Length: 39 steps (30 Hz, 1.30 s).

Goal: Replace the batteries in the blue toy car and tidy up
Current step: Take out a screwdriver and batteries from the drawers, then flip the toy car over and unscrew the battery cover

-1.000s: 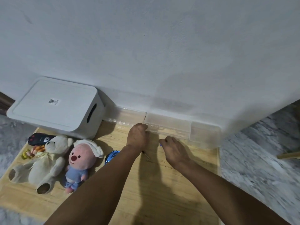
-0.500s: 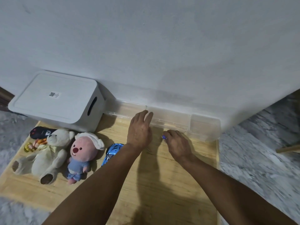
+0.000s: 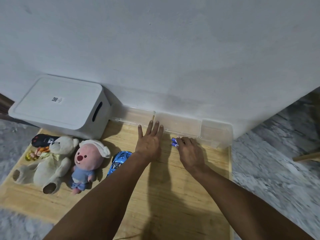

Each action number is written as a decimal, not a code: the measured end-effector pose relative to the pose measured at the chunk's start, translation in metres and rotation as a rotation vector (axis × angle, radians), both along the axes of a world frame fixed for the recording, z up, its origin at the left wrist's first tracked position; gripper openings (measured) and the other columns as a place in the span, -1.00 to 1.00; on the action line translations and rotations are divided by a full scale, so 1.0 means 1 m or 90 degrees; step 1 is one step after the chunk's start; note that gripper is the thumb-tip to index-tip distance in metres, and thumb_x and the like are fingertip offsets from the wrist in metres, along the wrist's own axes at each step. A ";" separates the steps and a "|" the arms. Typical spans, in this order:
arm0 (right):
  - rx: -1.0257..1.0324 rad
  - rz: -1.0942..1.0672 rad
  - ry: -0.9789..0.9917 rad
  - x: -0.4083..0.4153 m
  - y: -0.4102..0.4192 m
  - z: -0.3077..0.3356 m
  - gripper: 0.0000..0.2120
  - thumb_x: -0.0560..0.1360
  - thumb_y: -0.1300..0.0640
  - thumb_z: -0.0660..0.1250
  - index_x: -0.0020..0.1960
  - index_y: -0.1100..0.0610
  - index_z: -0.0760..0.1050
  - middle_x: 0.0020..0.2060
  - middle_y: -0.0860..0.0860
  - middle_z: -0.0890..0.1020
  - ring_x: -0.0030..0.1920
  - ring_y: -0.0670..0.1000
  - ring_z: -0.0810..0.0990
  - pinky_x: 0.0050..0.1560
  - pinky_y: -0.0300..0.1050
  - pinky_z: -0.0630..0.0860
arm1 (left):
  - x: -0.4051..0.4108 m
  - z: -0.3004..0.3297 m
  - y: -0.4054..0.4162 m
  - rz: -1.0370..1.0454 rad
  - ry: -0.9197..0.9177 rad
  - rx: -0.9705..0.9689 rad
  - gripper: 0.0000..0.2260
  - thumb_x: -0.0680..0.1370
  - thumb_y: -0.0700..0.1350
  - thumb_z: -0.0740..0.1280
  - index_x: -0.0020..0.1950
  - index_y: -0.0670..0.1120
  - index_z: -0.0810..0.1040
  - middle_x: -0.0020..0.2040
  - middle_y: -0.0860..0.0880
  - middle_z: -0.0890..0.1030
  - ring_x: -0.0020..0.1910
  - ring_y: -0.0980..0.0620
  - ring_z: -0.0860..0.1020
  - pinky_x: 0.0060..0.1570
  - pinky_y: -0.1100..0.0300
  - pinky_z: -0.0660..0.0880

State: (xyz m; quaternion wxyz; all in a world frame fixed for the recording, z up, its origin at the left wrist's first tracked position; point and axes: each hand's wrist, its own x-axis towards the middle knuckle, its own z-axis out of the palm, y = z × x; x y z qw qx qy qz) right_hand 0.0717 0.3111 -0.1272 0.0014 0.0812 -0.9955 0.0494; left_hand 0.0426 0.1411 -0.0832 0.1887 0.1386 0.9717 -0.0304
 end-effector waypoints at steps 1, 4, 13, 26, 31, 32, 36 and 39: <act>0.001 0.005 0.005 0.000 0.000 0.000 -0.55 0.17 0.23 0.64 0.04 0.16 0.64 -0.16 0.08 0.66 -0.21 0.13 0.61 -0.37 -0.08 0.56 | 0.000 0.002 0.000 0.000 -0.009 -0.002 -0.26 0.56 -0.14 0.19 0.59 -0.09 -0.22 0.59 -0.08 -0.27 0.55 -0.10 -0.31 0.46 -0.29 -0.23; -0.008 0.007 0.030 0.001 0.001 0.005 -0.60 0.18 0.20 0.64 -0.01 0.16 0.66 -0.18 0.07 0.67 -0.24 0.13 0.62 -0.36 -0.11 0.54 | -0.002 0.006 0.001 -0.003 -0.027 -0.004 -0.24 0.55 -0.13 0.21 0.59 -0.11 -0.22 0.59 -0.09 -0.27 0.55 -0.11 -0.31 0.46 -0.29 -0.22; -0.094 -0.023 0.029 -0.003 0.001 0.016 -0.77 0.26 0.32 0.52 -0.12 0.14 0.62 -0.22 0.05 0.63 -0.25 0.15 0.62 -0.42 -0.10 0.51 | 0.008 0.019 -0.007 0.002 0.015 0.060 -0.27 0.54 -0.20 0.18 0.59 -0.11 -0.20 0.60 -0.07 -0.22 0.57 -0.06 -0.24 0.50 -0.20 -0.18; -0.204 0.027 -0.125 -0.004 -0.058 0.034 -0.78 0.54 0.11 0.28 0.15 0.06 0.57 0.04 0.04 0.64 0.11 0.14 0.57 0.06 -0.04 0.47 | 0.075 0.028 -0.089 0.319 0.112 0.218 -0.60 0.51 -0.07 0.35 0.30 -0.20 0.46 0.23 -0.17 0.48 0.23 -0.15 0.44 0.17 0.03 0.41; -0.132 0.069 -0.215 -0.005 -0.090 0.034 -0.74 0.54 0.07 0.32 0.21 0.09 0.51 0.11 0.09 0.60 0.15 0.18 0.54 0.01 -0.02 0.47 | 0.107 0.027 -0.099 0.372 0.072 0.160 -0.44 0.51 0.07 0.37 0.39 -0.19 0.33 0.27 -0.18 0.44 0.25 -0.15 0.42 0.21 0.05 0.37; -0.099 0.082 -0.217 -0.005 -0.093 0.035 -0.75 0.54 0.08 0.32 0.19 0.12 0.50 0.10 0.11 0.60 0.12 0.20 0.55 -0.03 -0.01 0.46 | 0.112 0.023 -0.099 0.386 0.063 0.154 -0.39 0.50 0.08 0.38 0.43 -0.18 0.28 0.30 -0.17 0.43 0.28 -0.14 0.42 0.23 0.06 0.37; -0.062 0.066 -0.198 -0.003 -0.097 0.035 -0.82 0.55 0.21 0.28 0.14 0.12 0.51 0.06 0.10 0.61 0.06 0.16 0.57 -0.17 -0.08 0.38 | 0.125 0.009 -0.097 0.438 0.039 0.165 -0.48 0.49 0.07 0.36 0.33 -0.18 0.37 0.23 -0.16 0.50 0.21 -0.13 0.50 0.13 0.07 0.42; -0.127 0.035 -0.193 -0.002 -0.095 0.037 -0.76 0.54 0.29 0.21 0.13 0.14 0.56 0.03 0.11 0.63 0.04 0.17 0.58 -0.18 -0.13 0.38 | 0.129 0.006 -0.095 0.454 0.048 0.175 -0.50 0.49 0.05 0.36 0.32 -0.18 0.37 0.21 -0.17 0.51 0.19 -0.14 0.52 0.10 0.04 0.46</act>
